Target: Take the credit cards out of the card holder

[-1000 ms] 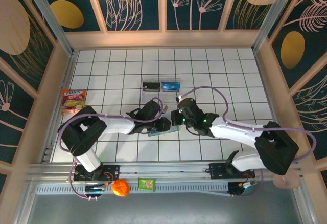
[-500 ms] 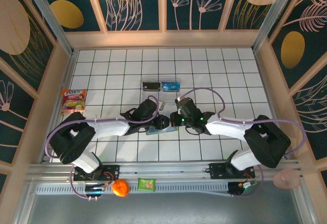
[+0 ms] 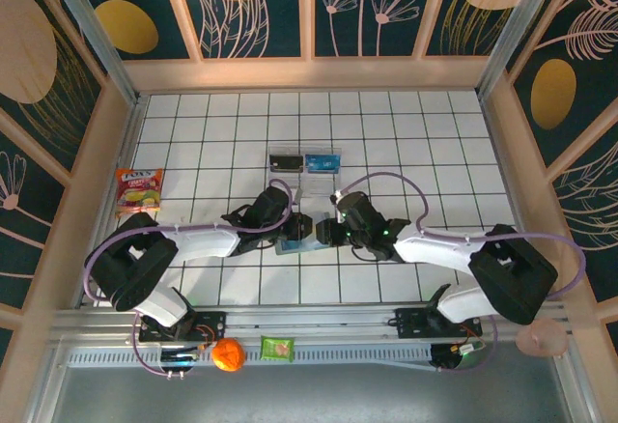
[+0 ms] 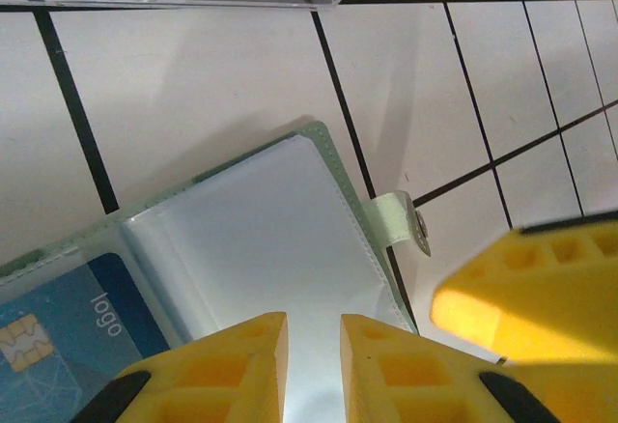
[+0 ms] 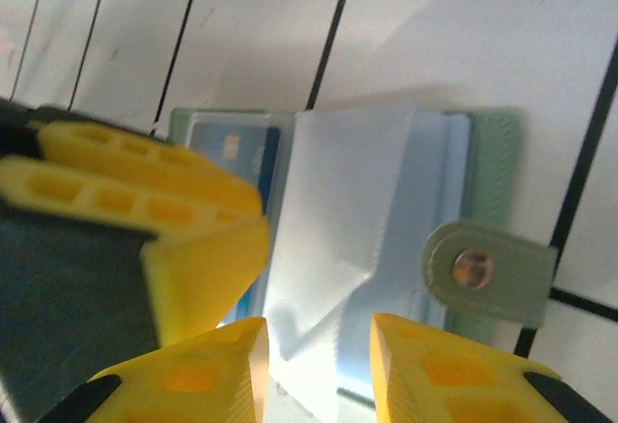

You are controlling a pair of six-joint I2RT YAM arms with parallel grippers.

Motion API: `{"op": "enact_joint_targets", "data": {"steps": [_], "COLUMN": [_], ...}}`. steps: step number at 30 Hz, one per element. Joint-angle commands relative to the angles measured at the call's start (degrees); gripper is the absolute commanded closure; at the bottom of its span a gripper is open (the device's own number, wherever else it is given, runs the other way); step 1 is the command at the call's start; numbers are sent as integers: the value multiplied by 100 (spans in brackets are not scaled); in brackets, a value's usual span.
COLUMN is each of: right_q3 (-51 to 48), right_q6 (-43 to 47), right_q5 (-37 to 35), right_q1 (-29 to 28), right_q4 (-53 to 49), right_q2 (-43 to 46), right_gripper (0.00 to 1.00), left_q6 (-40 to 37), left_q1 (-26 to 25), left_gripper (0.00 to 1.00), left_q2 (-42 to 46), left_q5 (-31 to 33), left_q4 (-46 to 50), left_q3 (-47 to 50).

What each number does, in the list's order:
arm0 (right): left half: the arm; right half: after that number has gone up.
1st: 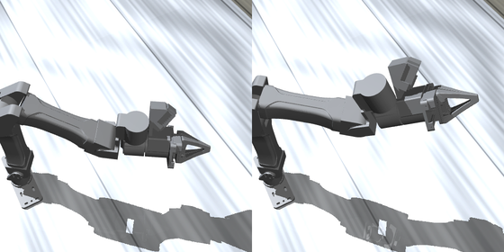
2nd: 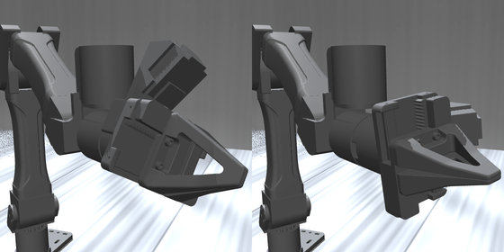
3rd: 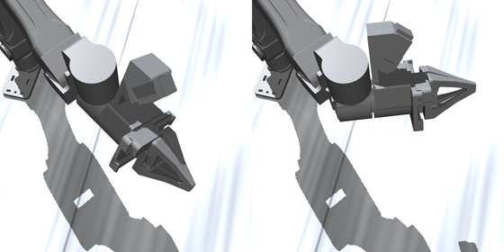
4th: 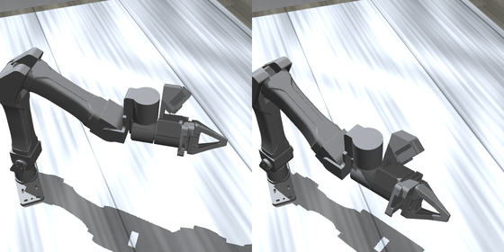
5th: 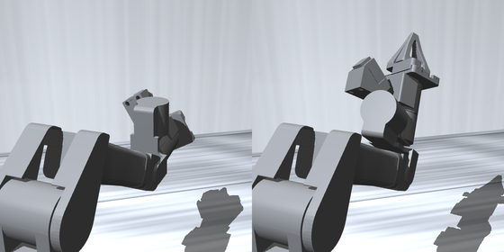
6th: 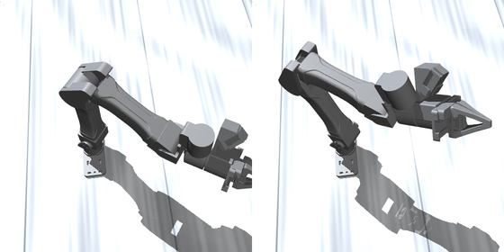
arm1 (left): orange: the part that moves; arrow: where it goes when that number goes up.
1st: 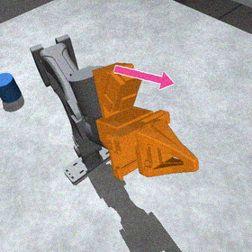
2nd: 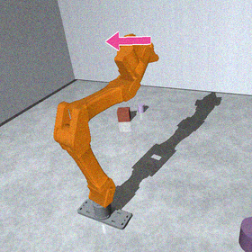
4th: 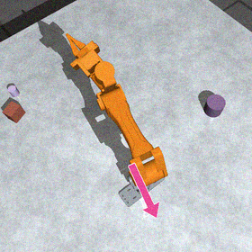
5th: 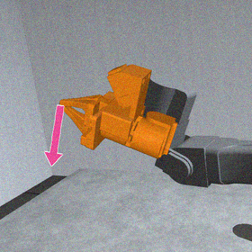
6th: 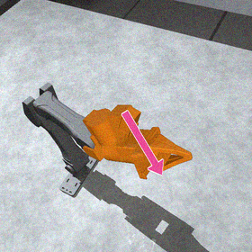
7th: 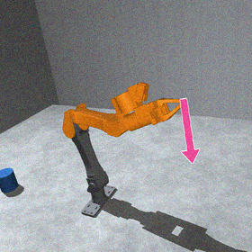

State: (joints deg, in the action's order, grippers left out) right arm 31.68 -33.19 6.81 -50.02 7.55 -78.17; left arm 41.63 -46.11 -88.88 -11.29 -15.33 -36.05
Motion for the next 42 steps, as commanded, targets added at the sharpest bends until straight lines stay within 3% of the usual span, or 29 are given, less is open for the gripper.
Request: {"op": "enact_joint_targets", "data": {"steps": [1, 10, 17, 20, 27, 37, 42], "right_q3": [-114, -35, 33, -2, -147, -60, 142], "right_q6": [-81, -337, -323, -393, -637, -1006, -754], "right_q5": [198, -372, -119, -66, -397, -751, -1220], "right_q1": [-69, -55, -25, -34, -52, -182, -363], "right_q4": [186, -85, -79, -17, -205, -746, -916], "right_q2": [95, -8, -228, -307, -270, -355, -5], "right_gripper": [67, 64, 63, 70, 100, 100, 81], "left_q6": [48, -206, -278, -278, -278, -356, -358], "left_q1": [94, 146, 145, 143, 141, 144, 141], "left_gripper": [78, 79, 80, 80, 83, 88, 81], "left_q2": [-8, -405, -524, -560, -732, -894, -432], "left_q5": [75, 133, 153, 138, 94, 67, 114], "left_q4": [-225, -97, -39, -37, -90, -134, -116], "left_q3": [81, -288, -393, -389, -403, -475, -471]}}
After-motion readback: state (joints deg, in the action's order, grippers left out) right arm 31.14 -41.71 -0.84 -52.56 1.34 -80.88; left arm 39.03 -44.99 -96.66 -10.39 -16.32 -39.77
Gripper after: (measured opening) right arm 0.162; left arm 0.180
